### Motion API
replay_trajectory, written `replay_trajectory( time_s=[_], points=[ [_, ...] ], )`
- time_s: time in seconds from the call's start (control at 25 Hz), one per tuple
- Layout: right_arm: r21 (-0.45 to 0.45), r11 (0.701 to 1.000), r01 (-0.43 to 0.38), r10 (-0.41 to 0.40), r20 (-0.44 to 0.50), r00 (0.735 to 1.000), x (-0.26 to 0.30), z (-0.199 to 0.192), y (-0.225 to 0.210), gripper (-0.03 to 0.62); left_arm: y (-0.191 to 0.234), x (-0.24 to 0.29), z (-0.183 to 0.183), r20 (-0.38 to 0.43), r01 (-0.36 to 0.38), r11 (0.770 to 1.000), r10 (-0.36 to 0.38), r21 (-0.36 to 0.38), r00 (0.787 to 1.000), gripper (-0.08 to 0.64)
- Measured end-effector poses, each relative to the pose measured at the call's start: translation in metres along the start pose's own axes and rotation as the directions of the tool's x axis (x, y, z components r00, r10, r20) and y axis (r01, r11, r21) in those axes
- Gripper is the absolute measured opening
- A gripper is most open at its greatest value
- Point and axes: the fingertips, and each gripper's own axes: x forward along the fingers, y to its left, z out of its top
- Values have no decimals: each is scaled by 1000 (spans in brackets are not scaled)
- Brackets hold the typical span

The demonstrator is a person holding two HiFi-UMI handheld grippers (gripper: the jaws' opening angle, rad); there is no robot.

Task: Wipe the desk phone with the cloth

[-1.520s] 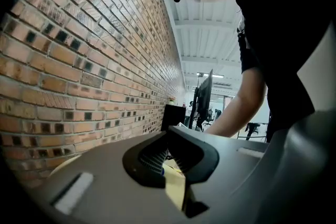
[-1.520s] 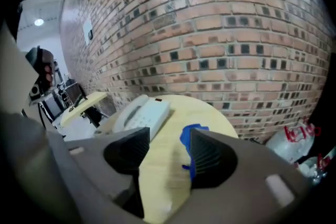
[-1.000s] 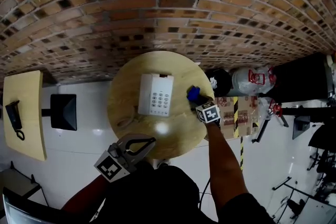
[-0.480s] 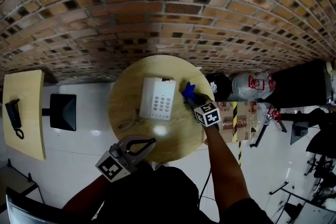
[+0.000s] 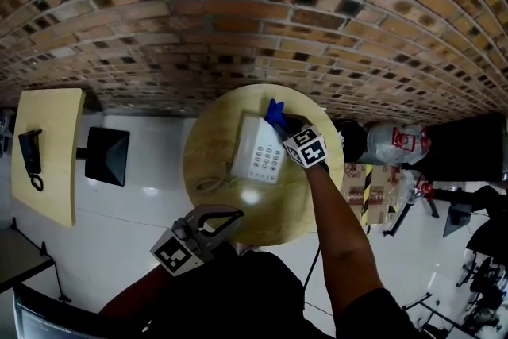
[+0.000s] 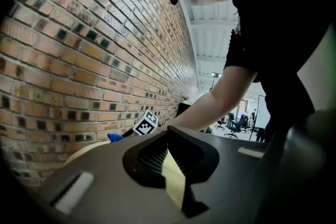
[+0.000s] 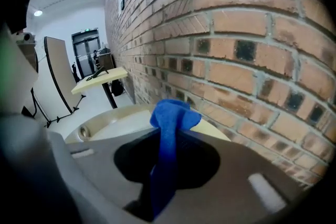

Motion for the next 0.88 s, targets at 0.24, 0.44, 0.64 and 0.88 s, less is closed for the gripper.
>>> replay_trajectory(
  time_s=[0.24, 0.44, 0.64, 0.88],
  points=[
    [-4, 995, -101, 100, -27, 995, 12, -26, 43, 60, 9, -14, -8, -5, -44, 995, 43, -88, 999, -8],
    [-31, 980, -198, 196, -56, 979, 4, -51, 100, 60, 11, -7, 1, 21, -6, 1000, 6, -8, 1000, -8],
    [-23, 956, -293, 289, -90, 953, -8, -81, 162, 60, 9, 2, 3, 25, -2, 999, 3, -53, 1000, -8],
    [38, 944, -327, 329, -88, 940, -19, -104, 188, 60, 3, 8, 3, 25, 29, 999, -30, 17, 999, -6]
  ],
)
